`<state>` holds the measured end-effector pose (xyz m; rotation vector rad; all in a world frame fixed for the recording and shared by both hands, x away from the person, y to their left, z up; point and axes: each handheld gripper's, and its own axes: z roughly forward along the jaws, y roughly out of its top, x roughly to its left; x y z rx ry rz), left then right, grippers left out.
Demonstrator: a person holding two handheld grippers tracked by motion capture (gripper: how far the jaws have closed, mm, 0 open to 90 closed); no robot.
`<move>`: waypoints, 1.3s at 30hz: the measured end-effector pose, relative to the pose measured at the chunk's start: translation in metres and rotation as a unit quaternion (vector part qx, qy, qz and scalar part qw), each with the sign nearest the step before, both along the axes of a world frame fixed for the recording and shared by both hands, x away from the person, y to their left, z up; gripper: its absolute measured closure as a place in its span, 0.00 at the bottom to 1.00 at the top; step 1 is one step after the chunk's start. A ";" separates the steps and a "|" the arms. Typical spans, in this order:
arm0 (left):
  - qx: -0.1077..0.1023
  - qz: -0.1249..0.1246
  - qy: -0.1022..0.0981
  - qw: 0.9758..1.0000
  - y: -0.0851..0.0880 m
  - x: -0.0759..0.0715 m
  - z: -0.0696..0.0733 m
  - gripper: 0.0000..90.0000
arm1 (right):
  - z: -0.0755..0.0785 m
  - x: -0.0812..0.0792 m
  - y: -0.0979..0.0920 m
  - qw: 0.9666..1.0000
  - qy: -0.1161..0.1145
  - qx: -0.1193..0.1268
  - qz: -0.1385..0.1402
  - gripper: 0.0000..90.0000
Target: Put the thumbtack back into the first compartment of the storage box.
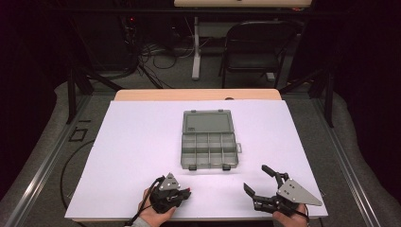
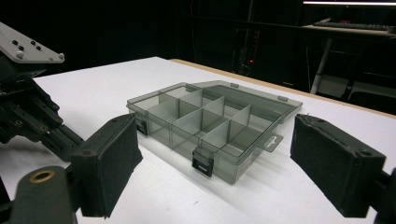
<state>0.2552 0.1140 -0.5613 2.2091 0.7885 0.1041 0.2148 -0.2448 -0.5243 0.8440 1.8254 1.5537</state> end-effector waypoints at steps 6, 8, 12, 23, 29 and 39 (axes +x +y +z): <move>-0.006 0.000 -0.005 1.000 0.002 -0.002 0.005 0.95 | 0.000 0.000 -0.001 1.000 0.000 -0.001 -0.001 0.16; -0.017 0.005 -0.013 1.000 0.005 -0.002 0.010 0.95 | 0.000 0.000 -0.001 1.000 0.000 0.000 -0.001 0.16; -0.034 0.016 -0.023 0.999 0.013 0.000 0.018 0.95 | 0.000 0.000 -0.001 1.000 0.002 0.001 -0.001 0.16; -0.100 0.053 -0.046 0.993 0.034 0.001 0.034 0.95 | 0.000 0.001 0.000 1.000 0.003 -0.001 0.001 0.16; -0.127 0.074 -0.066 0.987 0.043 0.003 0.042 0.95 | 0.000 0.001 0.000 1.000 0.004 -0.003 0.003 0.16; -0.152 0.093 -0.082 0.981 0.052 0.006 0.048 0.95 | 0.000 0.001 0.000 1.000 0.005 -0.002 0.002 0.16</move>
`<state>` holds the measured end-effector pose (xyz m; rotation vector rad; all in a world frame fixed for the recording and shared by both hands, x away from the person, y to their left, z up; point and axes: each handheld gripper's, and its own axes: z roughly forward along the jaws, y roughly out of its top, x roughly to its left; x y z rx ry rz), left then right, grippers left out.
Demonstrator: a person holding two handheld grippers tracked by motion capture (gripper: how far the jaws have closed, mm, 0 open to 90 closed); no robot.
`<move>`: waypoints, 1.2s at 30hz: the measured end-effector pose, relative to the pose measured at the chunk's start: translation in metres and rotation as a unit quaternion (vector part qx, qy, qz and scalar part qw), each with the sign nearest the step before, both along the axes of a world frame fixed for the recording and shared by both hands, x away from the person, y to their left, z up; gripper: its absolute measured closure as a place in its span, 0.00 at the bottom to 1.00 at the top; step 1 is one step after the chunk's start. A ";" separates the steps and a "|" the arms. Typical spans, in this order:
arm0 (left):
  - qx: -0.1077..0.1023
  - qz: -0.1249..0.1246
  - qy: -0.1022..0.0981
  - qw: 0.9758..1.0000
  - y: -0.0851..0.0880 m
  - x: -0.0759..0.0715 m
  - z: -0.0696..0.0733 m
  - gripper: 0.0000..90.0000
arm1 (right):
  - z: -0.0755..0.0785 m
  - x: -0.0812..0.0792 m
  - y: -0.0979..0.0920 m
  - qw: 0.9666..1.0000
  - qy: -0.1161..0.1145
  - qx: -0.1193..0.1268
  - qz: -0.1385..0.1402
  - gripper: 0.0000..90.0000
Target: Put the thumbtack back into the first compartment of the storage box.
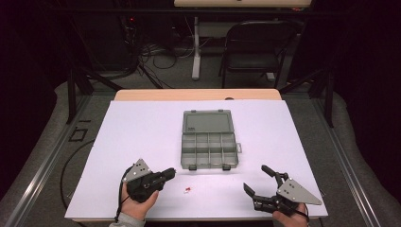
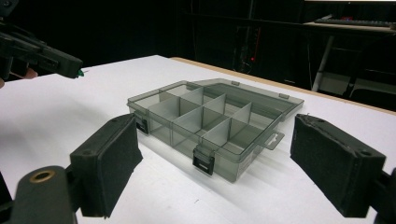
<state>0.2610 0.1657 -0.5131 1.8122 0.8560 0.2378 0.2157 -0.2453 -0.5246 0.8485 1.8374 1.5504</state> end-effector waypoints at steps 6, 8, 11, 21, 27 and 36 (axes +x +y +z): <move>0.011 -0.005 -0.014 1.000 -0.006 0.011 0.013 0.95 | -0.001 0.001 0.001 1.000 0.002 0.000 -0.002 0.16; 0.013 -0.005 -0.018 1.000 -0.010 0.015 0.018 0.95 | -0.001 0.001 0.001 1.000 0.002 0.000 -0.002 0.16; 0.019 -0.008 -0.020 1.000 -0.014 0.022 0.023 0.95 | -0.001 0.001 0.001 1.000 0.002 0.002 -0.004 0.16; 0.030 -0.006 -0.020 0.999 -0.033 0.060 0.039 0.95 | -0.001 0.001 -0.002 1.000 0.004 0.005 -0.008 0.16; 0.037 0.001 -0.008 0.999 -0.041 0.079 0.037 0.95 | -0.001 0.002 -0.002 1.000 0.003 0.005 -0.007 0.16; 0.047 0.022 0.018 0.998 -0.042 0.104 0.023 0.95 | -0.002 0.003 -0.002 1.000 0.006 0.005 -0.010 0.16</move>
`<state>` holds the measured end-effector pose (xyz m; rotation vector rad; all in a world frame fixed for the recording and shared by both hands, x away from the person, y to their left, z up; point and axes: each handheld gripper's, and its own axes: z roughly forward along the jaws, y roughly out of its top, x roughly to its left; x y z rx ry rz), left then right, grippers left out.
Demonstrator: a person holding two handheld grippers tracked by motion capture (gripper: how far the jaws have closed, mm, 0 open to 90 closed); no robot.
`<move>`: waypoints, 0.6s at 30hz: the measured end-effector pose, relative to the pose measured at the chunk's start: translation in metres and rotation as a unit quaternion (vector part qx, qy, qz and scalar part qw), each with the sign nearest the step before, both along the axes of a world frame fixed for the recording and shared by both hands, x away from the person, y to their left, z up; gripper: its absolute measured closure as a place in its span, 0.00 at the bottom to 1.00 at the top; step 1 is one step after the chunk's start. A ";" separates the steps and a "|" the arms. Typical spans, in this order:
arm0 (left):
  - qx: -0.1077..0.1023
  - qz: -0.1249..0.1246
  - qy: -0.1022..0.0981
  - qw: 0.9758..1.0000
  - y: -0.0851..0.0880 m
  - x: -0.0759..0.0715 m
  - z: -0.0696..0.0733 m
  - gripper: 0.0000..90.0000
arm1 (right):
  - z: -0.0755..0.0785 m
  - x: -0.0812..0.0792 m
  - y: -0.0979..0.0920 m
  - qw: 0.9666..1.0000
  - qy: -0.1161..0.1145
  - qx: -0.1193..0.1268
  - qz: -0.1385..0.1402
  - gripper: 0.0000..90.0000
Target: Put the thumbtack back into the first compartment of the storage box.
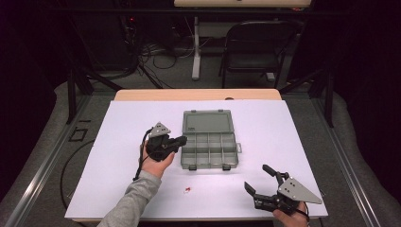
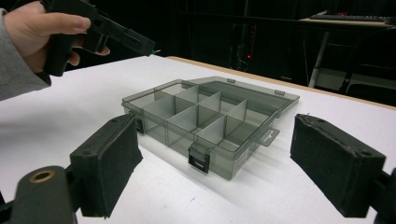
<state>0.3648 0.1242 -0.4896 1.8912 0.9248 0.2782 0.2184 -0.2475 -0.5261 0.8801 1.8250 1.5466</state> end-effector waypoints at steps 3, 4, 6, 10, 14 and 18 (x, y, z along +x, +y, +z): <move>0.003 0.008 0.009 1.000 -0.001 0.008 -0.005 0.95 | 0.000 0.000 0.000 1.000 0.002 -0.001 0.000 0.16; 0.005 0.010 0.009 1.000 -0.001 0.009 -0.006 0.95 | 0.000 0.000 0.000 1.000 0.002 -0.001 -0.001 0.16; 0.006 0.014 0.017 1.000 -0.003 0.015 -0.011 0.95 | 0.000 0.000 0.000 1.000 0.003 -0.002 -0.002 0.16; 0.012 0.014 0.025 1.000 -0.005 0.020 -0.016 0.95 | 0.000 0.001 -0.001 1.000 0.005 0.000 -0.003 0.16; 0.014 0.018 0.035 0.999 -0.007 0.026 -0.022 0.95 | -0.001 0.001 -0.001 1.000 0.008 -0.001 -0.004 0.16; 0.016 0.019 0.041 0.999 -0.009 0.029 -0.028 0.95 | -0.001 0.001 -0.001 1.000 0.008 -0.001 -0.003 0.16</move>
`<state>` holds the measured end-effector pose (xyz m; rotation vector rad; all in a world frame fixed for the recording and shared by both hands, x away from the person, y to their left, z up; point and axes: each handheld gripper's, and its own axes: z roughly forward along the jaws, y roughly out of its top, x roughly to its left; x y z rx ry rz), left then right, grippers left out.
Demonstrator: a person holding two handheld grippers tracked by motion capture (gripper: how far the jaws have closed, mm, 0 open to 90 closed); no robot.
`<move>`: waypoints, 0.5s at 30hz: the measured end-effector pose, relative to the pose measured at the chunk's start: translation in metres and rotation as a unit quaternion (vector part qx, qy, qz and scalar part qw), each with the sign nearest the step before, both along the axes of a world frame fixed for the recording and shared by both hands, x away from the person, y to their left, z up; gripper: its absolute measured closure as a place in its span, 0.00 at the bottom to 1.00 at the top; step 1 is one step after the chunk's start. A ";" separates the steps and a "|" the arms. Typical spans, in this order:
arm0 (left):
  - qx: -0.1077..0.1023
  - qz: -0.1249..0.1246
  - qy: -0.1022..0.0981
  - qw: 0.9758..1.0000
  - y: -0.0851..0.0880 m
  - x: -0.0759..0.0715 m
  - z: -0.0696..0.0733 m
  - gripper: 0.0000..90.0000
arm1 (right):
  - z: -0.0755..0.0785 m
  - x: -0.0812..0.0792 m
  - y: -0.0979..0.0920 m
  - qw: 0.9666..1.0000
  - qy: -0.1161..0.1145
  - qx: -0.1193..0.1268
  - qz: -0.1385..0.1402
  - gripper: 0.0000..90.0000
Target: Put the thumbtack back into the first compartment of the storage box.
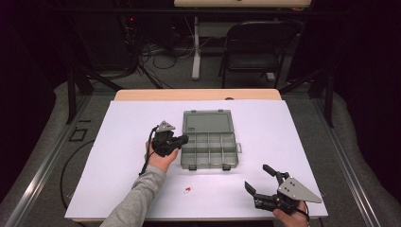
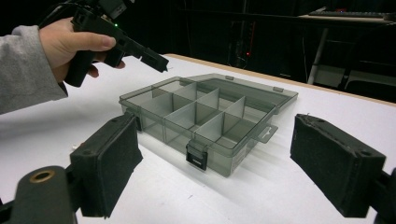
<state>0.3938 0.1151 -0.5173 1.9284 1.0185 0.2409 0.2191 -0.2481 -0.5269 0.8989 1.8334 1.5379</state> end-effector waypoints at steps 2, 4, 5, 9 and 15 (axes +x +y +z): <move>0.001 -0.002 0.002 1.000 -0.001 0.002 -0.002 0.95 | 0.000 0.000 0.000 1.000 0.001 0.001 0.000 0.16; 0.003 -0.003 0.005 1.000 -0.002 0.002 -0.004 0.95 | 0.000 0.000 0.000 1.000 0.001 0.001 0.001 0.16; 0.004 -0.001 0.007 1.000 -0.003 0.003 -0.005 0.95 | 0.000 0.000 0.000 1.000 0.001 0.001 0.001 0.16; 0.008 -0.002 0.011 1.000 -0.004 0.005 -0.008 0.95 | 0.000 0.000 0.000 1.000 0.000 0.000 0.001 0.16; 0.012 -0.005 0.015 1.000 -0.006 0.007 -0.011 0.95 | 0.000 0.000 0.000 1.000 0.000 -0.001 0.001 0.16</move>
